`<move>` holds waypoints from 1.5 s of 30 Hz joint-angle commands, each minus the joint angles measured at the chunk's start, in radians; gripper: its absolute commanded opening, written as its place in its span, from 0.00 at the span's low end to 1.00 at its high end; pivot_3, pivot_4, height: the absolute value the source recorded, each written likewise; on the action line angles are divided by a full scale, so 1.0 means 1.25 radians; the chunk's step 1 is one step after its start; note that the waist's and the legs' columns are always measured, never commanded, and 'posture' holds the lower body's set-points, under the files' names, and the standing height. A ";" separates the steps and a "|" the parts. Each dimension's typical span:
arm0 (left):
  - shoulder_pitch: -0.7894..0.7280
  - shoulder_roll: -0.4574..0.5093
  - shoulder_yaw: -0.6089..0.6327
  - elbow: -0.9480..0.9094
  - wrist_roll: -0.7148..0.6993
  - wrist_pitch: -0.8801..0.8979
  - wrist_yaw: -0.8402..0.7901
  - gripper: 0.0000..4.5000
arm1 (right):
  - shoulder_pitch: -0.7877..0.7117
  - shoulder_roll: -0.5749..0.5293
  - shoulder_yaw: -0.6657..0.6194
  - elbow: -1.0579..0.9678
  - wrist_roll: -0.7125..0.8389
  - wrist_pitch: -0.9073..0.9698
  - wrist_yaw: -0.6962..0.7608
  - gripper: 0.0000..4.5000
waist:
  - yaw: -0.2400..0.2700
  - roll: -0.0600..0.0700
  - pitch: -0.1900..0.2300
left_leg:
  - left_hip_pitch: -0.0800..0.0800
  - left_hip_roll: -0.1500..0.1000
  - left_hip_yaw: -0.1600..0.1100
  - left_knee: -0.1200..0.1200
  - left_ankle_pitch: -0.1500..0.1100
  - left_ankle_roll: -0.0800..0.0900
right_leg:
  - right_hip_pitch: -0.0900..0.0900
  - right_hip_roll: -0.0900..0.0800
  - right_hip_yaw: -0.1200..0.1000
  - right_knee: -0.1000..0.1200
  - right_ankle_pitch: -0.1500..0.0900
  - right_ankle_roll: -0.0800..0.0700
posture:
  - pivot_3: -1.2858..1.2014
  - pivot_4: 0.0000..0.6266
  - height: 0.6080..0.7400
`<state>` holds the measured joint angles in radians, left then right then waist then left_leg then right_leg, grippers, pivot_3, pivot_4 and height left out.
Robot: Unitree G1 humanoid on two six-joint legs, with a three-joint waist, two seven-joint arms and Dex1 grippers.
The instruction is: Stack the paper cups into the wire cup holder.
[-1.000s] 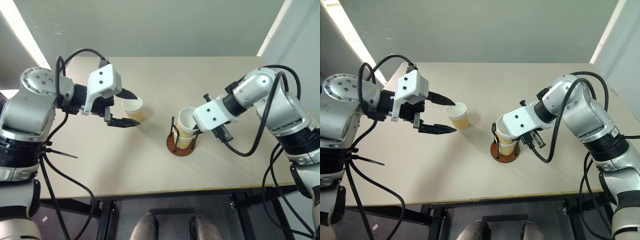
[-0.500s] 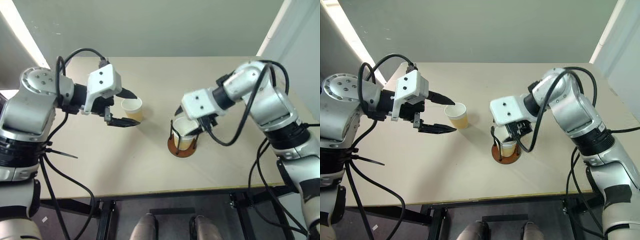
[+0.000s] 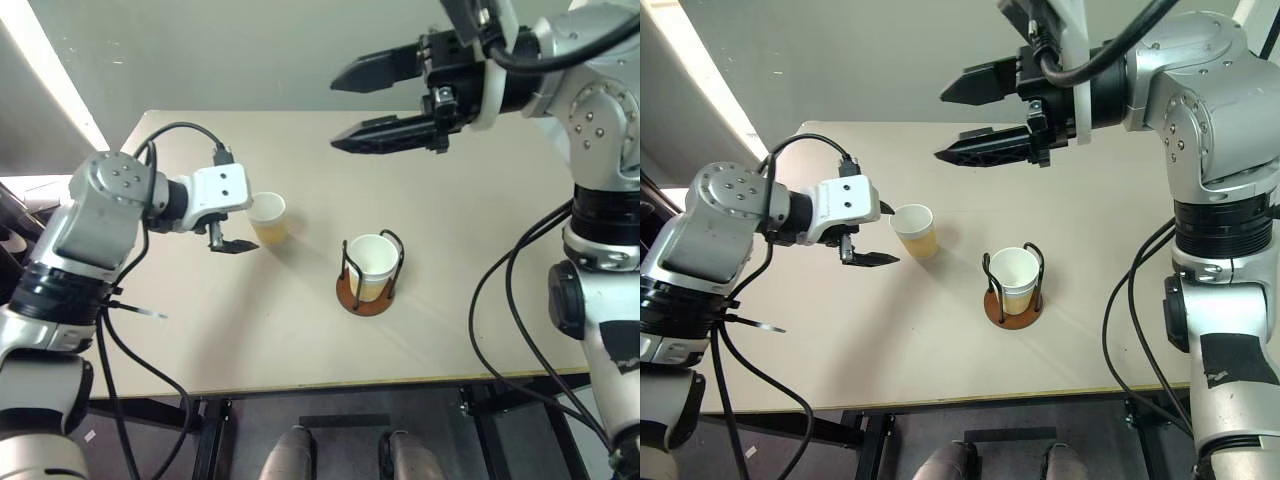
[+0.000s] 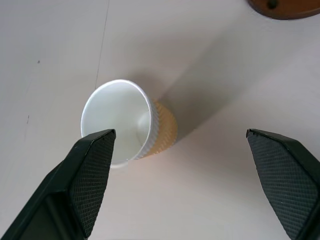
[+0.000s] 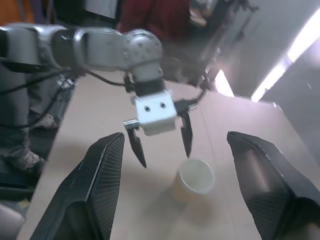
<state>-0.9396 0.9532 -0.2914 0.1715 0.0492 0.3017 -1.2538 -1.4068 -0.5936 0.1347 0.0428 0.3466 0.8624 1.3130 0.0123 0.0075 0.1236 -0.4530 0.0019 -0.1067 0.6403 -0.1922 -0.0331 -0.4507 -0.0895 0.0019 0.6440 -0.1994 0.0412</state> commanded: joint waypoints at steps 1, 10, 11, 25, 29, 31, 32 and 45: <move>-0.045 -0.007 -0.014 0.055 0.067 -0.069 0.023 1.00 | -0.066 -0.027 -0.015 0.044 0.000 -0.017 -0.005 0.75 | 0.000 0.000 0.000 | 0.000 0.000 0.000 0.000 0.000 0.000 | -0.001 0.000 0.000 0.000 0.000 0.001 | 0.52 0.24 1.00; -0.071 -0.045 -0.052 0.180 0.154 -0.165 0.018 1.00 | 0.111 -0.090 -0.065 -0.045 0.043 -0.042 -0.038 0.75 | 0.000 0.000 0.000 | -0.002 0.001 0.001 0.001 0.001 -0.002 | -0.002 0.000 0.001 0.000 0.002 0.008 | 0.52 0.24 1.00; -0.075 -0.052 -0.051 0.190 0.156 -0.168 0.017 1.00 | 0.114 -0.094 -0.065 -0.047 0.044 -0.042 -0.040 0.75 | 0.000 0.000 0.000 | -0.002 0.001 0.001 0.001 0.001 -0.002 | -0.002 0.000 0.001 0.000 0.003 0.009 | 0.52 0.24 1.00; -0.121 -0.142 -0.062 0.366 0.206 -0.252 0.030 1.00 | 0.136 -0.117 -0.052 -0.078 0.067 -0.027 -0.068 0.75 | 0.000 0.000 0.000 | -0.001 0.001 0.001 0.004 -0.002 0.004 | -0.001 0.000 0.001 0.001 0.003 0.009 | 0.52 0.24 1.00; -0.151 -0.172 -0.076 0.452 0.234 -0.298 0.050 1.00 | 0.150 -0.118 -0.049 -0.091 0.072 -0.019 -0.073 0.75 | 0.000 0.000 0.000 | -0.001 0.001 0.001 0.005 -0.002 0.004 | -0.001 0.000 0.001 0.001 0.003 0.009 | 0.52 0.24 1.00; -0.169 -0.188 -0.084 0.496 0.244 -0.317 0.057 0.96 | 0.156 -0.121 -0.049 -0.099 0.076 -0.014 -0.077 0.76 | 0.001 0.000 0.000 | -0.001 0.001 0.001 0.005 -0.002 0.004 | -0.001 0.000 0.001 0.001 0.003 0.009 | 0.52 0.24 1.00; -0.177 -0.195 -0.087 0.516 0.249 -0.326 0.061 0.92 | 0.158 -0.122 -0.050 -0.102 0.079 -0.012 -0.079 0.76 | 0.001 0.000 0.000 | -0.001 0.001 0.002 0.005 -0.002 0.004 | -0.001 0.000 0.001 0.001 0.003 0.009 | 0.52 0.24 1.00; -0.231 -0.223 -0.029 0.446 0.136 -0.285 -0.125 0.01 | 0.259 -0.238 -0.004 -0.167 0.064 -0.098 0.015 0.76 | 0.005 0.000 0.000 | -0.003 0.000 0.004 0.007 -0.002 0.003 | -0.001 0.000 0.002 -0.001 0.005 0.015 | 0.52 0.24 1.00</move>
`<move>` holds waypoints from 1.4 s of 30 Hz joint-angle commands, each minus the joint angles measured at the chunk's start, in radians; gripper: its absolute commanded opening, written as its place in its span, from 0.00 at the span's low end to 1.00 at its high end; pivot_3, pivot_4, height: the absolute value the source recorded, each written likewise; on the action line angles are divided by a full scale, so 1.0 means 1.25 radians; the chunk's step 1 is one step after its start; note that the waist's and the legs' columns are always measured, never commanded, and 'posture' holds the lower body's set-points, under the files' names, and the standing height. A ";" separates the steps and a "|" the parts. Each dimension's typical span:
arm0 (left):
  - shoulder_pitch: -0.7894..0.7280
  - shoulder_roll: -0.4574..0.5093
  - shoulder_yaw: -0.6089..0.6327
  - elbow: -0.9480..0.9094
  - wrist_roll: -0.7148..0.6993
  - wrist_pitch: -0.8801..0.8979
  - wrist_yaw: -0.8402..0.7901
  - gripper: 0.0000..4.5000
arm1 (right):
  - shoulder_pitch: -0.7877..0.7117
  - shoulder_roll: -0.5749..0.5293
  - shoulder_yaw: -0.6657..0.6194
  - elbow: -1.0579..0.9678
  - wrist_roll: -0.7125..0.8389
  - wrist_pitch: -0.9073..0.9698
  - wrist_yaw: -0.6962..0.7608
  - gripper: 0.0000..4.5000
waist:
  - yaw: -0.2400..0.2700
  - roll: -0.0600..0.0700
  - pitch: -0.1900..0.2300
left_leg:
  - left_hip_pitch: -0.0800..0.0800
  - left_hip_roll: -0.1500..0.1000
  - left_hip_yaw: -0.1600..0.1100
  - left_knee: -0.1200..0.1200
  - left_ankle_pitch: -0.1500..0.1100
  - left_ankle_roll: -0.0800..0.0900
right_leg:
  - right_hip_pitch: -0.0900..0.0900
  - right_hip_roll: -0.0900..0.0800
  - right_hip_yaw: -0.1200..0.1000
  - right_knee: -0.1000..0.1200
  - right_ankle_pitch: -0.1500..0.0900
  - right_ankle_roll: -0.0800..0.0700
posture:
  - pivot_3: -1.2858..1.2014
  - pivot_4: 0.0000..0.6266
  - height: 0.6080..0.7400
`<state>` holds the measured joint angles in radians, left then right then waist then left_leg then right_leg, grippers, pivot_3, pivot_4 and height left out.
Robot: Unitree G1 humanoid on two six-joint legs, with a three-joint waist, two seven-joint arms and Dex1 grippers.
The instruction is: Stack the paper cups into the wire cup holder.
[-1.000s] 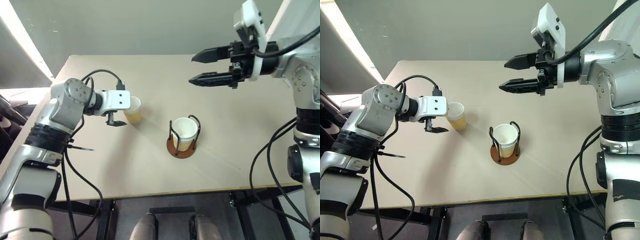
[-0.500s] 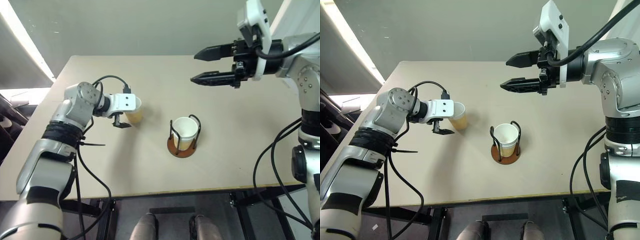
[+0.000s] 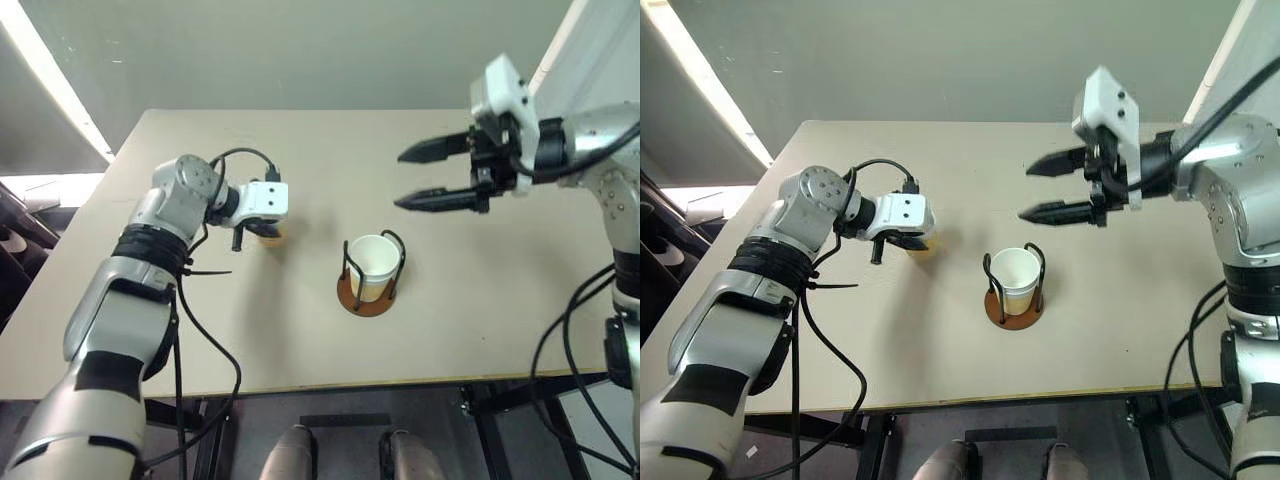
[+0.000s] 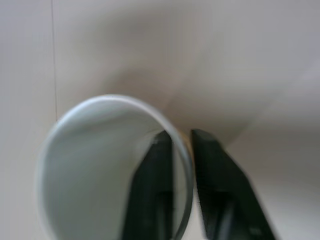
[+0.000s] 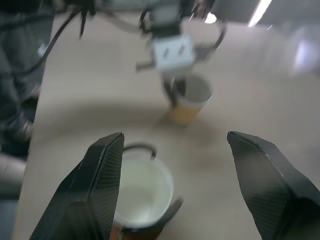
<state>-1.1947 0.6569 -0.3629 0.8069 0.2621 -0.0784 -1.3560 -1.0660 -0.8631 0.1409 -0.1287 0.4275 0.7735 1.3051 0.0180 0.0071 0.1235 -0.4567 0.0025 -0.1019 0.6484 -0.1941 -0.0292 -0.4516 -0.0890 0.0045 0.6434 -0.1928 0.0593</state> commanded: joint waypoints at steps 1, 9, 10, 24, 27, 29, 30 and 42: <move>-0.026 0.017 0.032 -0.082 -0.044 0.030 -0.060 0.01 | -0.014 -0.026 -0.009 -0.031 0.002 -0.029 0.027 0.76 | 0.000 0.000 0.000 | 0.000 0.000 0.000 0.000 0.000 0.000 | 0.000 0.000 0.000 0.000 0.000 0.000 | 0.52 0.24 1.00; -0.081 0.027 0.068 -0.230 -0.143 0.134 -0.180 0.01 | 0.024 -0.104 0.031 -0.069 -0.008 -0.040 0.112 0.76 | 0.001 -0.001 0.000 | 0.000 0.000 0.000 0.001 -0.001 0.002 | 0.001 0.000 0.000 0.001 0.001 0.002 | 0.52 0.24 1.00; -0.099 0.024 0.072 -0.234 -0.153 0.145 -0.186 0.01 | 0.029 -0.110 0.034 -0.073 -0.009 -0.042 0.114 0.76 | 0.001 -0.001 0.000 | 0.000 0.000 0.000 0.001 -0.001 0.003 | 0.001 0.000 0.000 0.000 0.001 0.001 | 0.52 0.24 1.00; -0.218 -0.025 -0.026 -0.293 -0.325 0.216 -0.207 0.01 | 0.107 -0.173 0.019 -0.117 -0.024 -0.020 0.103 0.76 | 0.001 -0.001 0.000 | 0.001 0.000 0.000 0.006 -0.004 0.009 | 0.005 0.000 0.000 -0.001 0.003 0.006 | 0.52 0.24 1.00; -0.221 -0.037 -0.060 -0.285 -0.339 0.200 -0.207 0.01 | 0.130 -0.203 0.009 -0.122 -0.027 -0.014 0.104 0.76 | 0.002 -0.001 0.000 | 0.001 0.000 0.000 0.007 -0.004 0.009 | 0.006 0.000 0.000 -0.001 0.003 0.007 | 0.52 0.24 1.00; -0.221 -0.045 -0.081 -0.284 -0.350 0.193 -0.207 0.01 | 0.143 -0.223 0.004 -0.121 -0.028 -0.012 0.103 0.76 | 0.003 -0.001 0.000 | 0.001 0.000 0.000 0.007 -0.004 0.009 | 0.006 -0.001 0.000 -0.001 0.004 0.008 | 0.52 0.24 1.00; -0.220 -0.050 -0.089 -0.284 -0.356 0.191 -0.207 0.01 | 0.150 -0.231 0.001 -0.120 -0.029 -0.013 0.101 0.76 | 0.003 -0.001 0.000 | 0.001 0.000 0.000 0.008 -0.004 0.009 | 0.006 -0.001 0.000 -0.001 0.004 0.008 | 0.52 0.24 1.00; -0.274 -0.093 -0.137 -0.255 -0.412 0.186 -0.207 0.01 | 0.203 -0.279 -0.015 -0.075 -0.064 -0.059 0.086 0.76 | 0.006 -0.001 0.000 | 0.001 -0.001 0.002 0.012 -0.006 0.013 | 0.009 -0.001 0.002 -0.002 0.005 0.013 | 0.52 0.24 1.00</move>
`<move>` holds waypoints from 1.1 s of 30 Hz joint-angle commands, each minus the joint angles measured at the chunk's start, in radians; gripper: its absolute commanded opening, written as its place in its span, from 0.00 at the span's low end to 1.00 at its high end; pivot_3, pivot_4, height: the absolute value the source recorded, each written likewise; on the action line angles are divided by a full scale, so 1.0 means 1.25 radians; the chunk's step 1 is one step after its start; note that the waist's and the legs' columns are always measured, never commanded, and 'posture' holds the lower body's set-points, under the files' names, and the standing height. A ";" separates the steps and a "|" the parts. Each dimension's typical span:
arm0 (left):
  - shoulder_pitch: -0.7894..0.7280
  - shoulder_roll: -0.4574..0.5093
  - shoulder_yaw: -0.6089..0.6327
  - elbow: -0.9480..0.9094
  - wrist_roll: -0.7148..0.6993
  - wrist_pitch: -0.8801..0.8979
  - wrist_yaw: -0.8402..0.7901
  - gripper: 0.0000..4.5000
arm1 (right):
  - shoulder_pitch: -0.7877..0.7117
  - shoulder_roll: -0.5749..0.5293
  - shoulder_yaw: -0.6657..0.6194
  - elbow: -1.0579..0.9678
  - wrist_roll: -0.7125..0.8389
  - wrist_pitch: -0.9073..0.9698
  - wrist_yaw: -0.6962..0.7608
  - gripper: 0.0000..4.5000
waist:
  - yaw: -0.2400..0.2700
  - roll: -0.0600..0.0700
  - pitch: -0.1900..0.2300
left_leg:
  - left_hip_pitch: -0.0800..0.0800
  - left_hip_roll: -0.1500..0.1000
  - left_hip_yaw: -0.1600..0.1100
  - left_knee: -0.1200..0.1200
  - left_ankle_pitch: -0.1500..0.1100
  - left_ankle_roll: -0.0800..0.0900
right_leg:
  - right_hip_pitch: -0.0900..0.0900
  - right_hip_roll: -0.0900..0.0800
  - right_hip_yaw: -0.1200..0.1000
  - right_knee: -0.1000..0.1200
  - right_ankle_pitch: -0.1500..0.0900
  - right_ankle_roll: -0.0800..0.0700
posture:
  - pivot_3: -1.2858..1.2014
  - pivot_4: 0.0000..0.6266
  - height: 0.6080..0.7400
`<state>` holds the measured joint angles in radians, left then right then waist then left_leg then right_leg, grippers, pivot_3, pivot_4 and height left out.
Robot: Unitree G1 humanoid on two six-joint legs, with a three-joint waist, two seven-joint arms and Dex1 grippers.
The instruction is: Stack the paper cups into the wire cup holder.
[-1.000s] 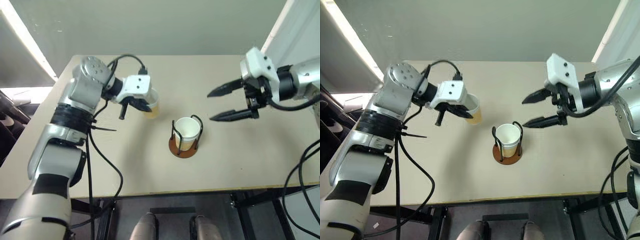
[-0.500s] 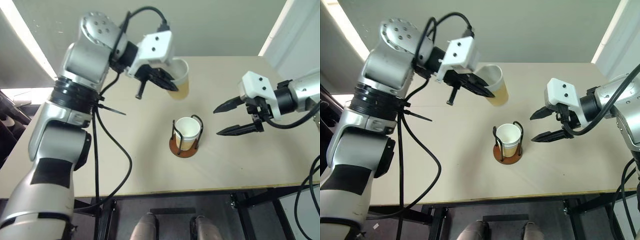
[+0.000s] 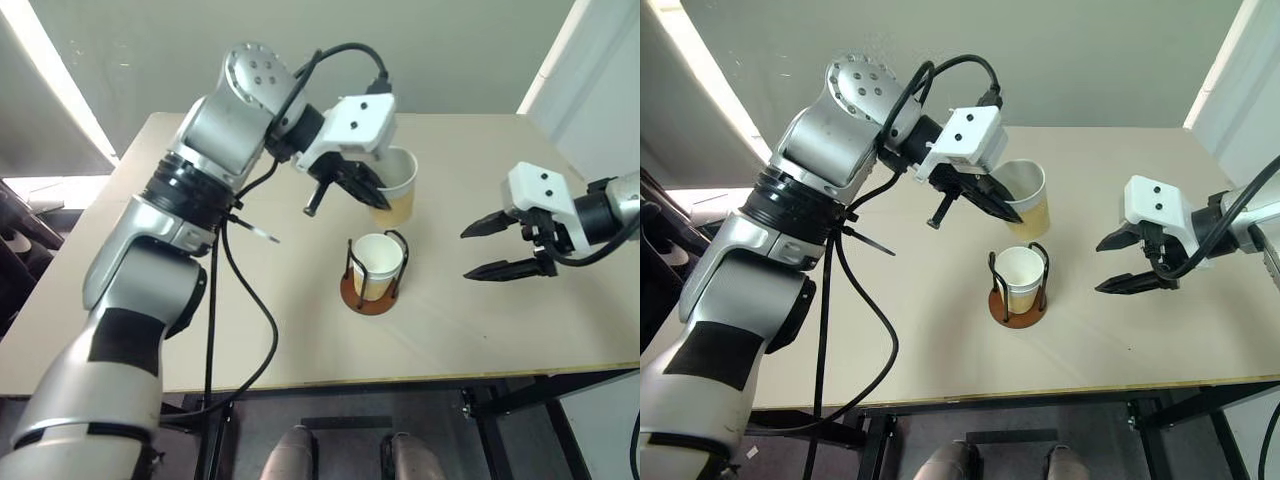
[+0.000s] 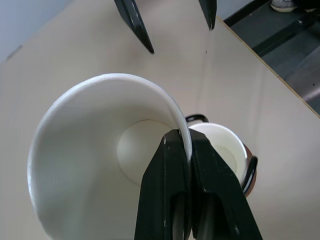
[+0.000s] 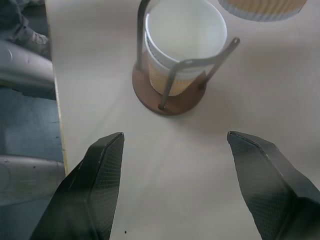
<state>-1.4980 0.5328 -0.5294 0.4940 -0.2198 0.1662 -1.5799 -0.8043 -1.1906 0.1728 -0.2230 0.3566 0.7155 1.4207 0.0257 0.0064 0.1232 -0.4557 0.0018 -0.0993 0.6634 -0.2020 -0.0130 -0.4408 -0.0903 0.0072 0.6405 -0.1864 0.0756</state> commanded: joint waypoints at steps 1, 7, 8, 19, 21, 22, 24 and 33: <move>-0.031 0.012 -0.011 -0.013 -0.036 -0.005 -0.028 0.01 | -0.006 -0.018 -0.040 0.002 -0.008 -0.014 -0.007 0.76 | 0.001 0.000 0.000 | 0.000 0.000 0.000 0.000 0.000 0.000 | 0.000 0.000 0.000 0.000 0.000 0.000 | 0.52 0.24 1.00; -0.014 0.056 -0.062 -0.061 -0.076 0.009 -0.028 0.01 | -0.006 -0.015 -0.039 0.009 -0.014 -0.020 -0.011 0.76 | 0.001 0.000 0.000 | 0.000 0.000 0.001 0.000 -0.001 0.001 | 0.000 0.000 0.001 0.000 -0.001 0.002 | 0.52 0.24 1.00; -0.011 0.062 -0.067 -0.067 -0.082 0.011 -0.028 0.01 | -0.006 -0.015 -0.039 0.010 -0.014 -0.020 -0.012 0.76 | 0.000 0.000 0.000 | 0.000 0.000 0.001 0.000 -0.001 0.001 | 0.000 0.000 0.001 0.000 -0.001 0.002 | 0.52 0.24 1.00; 0.027 0.111 -0.118 -0.150 -0.133 0.056 -0.028 0.01 | -0.011 -0.014 -0.036 0.010 -0.016 -0.017 -0.013 0.76 | 0.003 0.000 0.000 | -0.001 -0.001 0.001 0.000 -0.001 0.000 | 0.000 -0.001 0.002 -0.002 -0.001 0.003 | 0.52 0.24 1.00; 0.036 0.114 -0.122 -0.163 -0.137 0.068 -0.028 0.01 | -0.008 -0.015 -0.039 0.008 -0.015 -0.017 -0.013 0.76 | 0.002 0.000 0.000 | 0.000 -0.001 0.001 0.000 -0.001 0.000 | 0.000 0.000 0.002 -0.002 -0.001 0.003 | 0.52 0.24 1.00; 0.044 0.118 -0.127 -0.171 -0.134 0.069 -0.028 0.01 | -0.006 -0.016 -0.040 0.006 -0.014 -0.017 -0.013 0.76 | 0.002 0.000 0.000 | 0.000 -0.001 0.001 0.000 -0.001 0.000 | 0.001 -0.001 0.002 -0.002 -0.001 0.003 | 0.52 0.24 1.00; 0.057 0.126 -0.136 -0.185 -0.133 0.070 -0.028 0.01 | -0.006 -0.017 -0.041 0.003 -0.013 -0.013 -0.013 0.76 | 0.002 0.000 0.000 | 0.000 -0.001 0.001 0.000 -0.001 0.000 | 0.000 0.000 0.002 -0.001 -0.001 0.003 | 0.52 0.24 1.00; 0.078 0.088 -0.120 -0.133 -0.043 0.017 -0.028 0.01 | -0.003 -0.017 -0.046 -0.005 -0.009 -0.008 -0.017 0.76 | 0.003 0.000 0.000 | 0.000 -0.001 0.001 0.001 -0.001 0.000 | 0.001 -0.001 0.002 -0.002 -0.001 0.003 | 0.52 0.24 1.00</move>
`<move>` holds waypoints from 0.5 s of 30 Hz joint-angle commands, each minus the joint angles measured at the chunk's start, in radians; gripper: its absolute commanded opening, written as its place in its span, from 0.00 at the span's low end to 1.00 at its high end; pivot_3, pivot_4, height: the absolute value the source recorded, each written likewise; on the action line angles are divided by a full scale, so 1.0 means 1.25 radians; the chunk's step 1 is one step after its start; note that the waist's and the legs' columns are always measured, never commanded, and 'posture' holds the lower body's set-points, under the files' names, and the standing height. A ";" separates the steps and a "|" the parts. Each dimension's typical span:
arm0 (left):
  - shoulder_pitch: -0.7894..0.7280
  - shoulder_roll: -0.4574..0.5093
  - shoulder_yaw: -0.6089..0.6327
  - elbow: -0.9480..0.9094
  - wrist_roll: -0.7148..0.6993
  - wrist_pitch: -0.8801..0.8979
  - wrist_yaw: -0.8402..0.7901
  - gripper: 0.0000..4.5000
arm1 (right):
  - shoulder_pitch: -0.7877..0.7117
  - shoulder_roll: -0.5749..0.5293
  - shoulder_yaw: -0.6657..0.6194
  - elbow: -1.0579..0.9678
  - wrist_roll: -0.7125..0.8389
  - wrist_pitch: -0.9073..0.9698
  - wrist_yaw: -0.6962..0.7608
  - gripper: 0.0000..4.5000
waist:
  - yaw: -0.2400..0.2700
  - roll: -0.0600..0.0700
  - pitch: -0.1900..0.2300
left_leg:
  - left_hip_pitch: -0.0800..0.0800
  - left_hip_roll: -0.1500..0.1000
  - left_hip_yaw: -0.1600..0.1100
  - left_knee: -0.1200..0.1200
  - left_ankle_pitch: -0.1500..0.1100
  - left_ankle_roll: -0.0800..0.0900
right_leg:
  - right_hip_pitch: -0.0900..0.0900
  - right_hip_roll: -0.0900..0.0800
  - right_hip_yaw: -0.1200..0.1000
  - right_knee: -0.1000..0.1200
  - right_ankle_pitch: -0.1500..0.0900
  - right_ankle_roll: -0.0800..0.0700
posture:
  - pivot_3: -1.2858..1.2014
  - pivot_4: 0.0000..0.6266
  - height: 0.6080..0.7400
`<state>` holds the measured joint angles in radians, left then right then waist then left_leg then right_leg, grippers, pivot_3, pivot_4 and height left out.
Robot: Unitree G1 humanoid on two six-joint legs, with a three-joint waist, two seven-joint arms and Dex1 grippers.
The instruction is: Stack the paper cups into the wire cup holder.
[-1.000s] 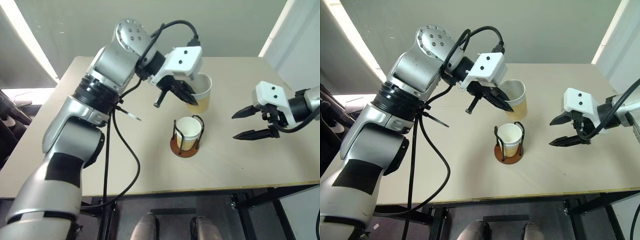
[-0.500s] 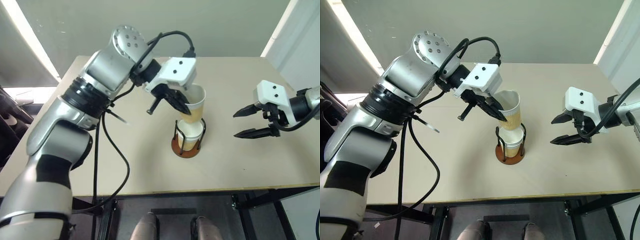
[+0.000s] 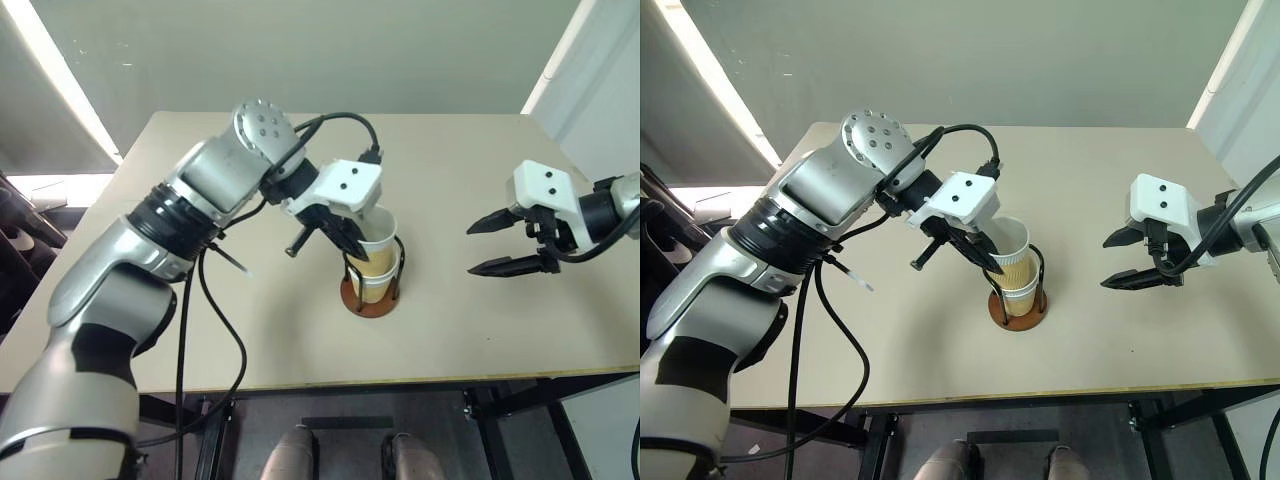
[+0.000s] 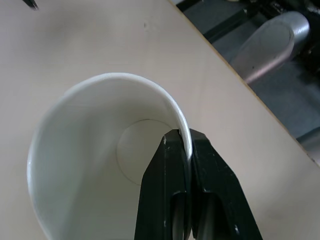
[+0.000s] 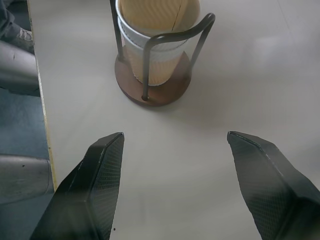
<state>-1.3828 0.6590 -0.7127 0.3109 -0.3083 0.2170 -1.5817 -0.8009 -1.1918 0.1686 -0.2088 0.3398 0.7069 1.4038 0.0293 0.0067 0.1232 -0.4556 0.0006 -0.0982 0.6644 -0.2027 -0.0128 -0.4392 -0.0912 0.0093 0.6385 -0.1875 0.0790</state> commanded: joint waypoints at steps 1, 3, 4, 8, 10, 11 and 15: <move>-0.015 -0.017 0.028 0.019 0.032 -0.027 -0.026 0.01 | -0.005 -0.016 -0.043 -0.017 0.005 0.000 -0.004 0.76 | 0.000 0.000 0.000 | 0.000 0.000 0.000 0.000 0.000 0.000 | 0.000 0.000 0.000 0.000 0.000 0.000 | 0.52 0.24 1.00; -0.013 -0.027 0.031 0.027 0.043 -0.036 -0.026 0.01 | -0.002 -0.017 -0.043 -0.018 0.005 0.000 -0.005 0.76 | 0.000 0.000 0.000 | 0.000 0.000 0.000 0.000 0.000 0.000 | 0.000 0.000 0.000 0.000 0.000 0.000 | 0.52 0.24 1.00; -0.012 -0.036 0.037 0.034 0.054 -0.041 -0.026 0.01 | -0.001 -0.017 -0.044 -0.019 0.005 0.000 -0.005 0.76 | 0.000 0.000 0.000 | 0.000 0.000 0.000 0.000 0.000 0.000 | 0.000 0.000 0.000 0.000 0.000 0.000 | 0.52 0.24 1.00; -0.016 -0.072 0.058 0.066 0.078 -0.032 -0.026 0.21 | 0.008 -0.020 -0.046 -0.021 0.003 -0.003 -0.006 0.76 | 0.001 0.000 0.000 | 0.000 0.000 0.000 0.000 0.000 0.000 | 0.000 0.000 0.000 0.000 0.000 0.000 | 0.52 0.24 1.00; -0.020 -0.080 0.068 0.072 0.079 -0.031 -0.026 0.36 | 0.011 -0.023 -0.047 -0.022 0.003 -0.004 -0.005 0.76 | 0.001 0.000 0.000 | 0.000 0.000 0.000 0.000 0.000 0.000 | 0.001 0.000 0.000 -0.001 0.000 0.001 | 0.52 0.24 1.00; -0.020 -0.080 0.070 0.072 0.079 -0.031 -0.026 0.44 | 0.013 -0.025 -0.047 -0.023 0.004 -0.002 -0.004 0.76 | 0.001 0.000 0.000 | 0.000 0.000 0.000 0.000 0.000 0.000 | 0.001 0.000 0.000 -0.001 0.000 0.001 | 0.52 0.24 1.00; -0.028 -0.086 0.114 0.087 0.071 -0.010 -0.023 0.75 | 0.015 -0.021 -0.044 -0.016 0.001 -0.007 -0.006 0.76 | 0.001 0.000 0.000 | 0.000 0.000 0.000 0.000 0.000 0.000 | 0.001 0.000 0.000 -0.002 0.000 0.001 | 0.52 0.24 1.00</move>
<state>-1.3832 0.5534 -0.6398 0.4135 -0.2089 0.1900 -1.5818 -0.7738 -1.2022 0.1642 -0.2188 0.3398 0.7074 1.4009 0.0307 0.0066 0.1232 -0.4558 0.0007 -0.0977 0.6642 -0.2033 -0.0134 -0.4385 -0.0910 0.0093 0.6360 -0.1870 0.0801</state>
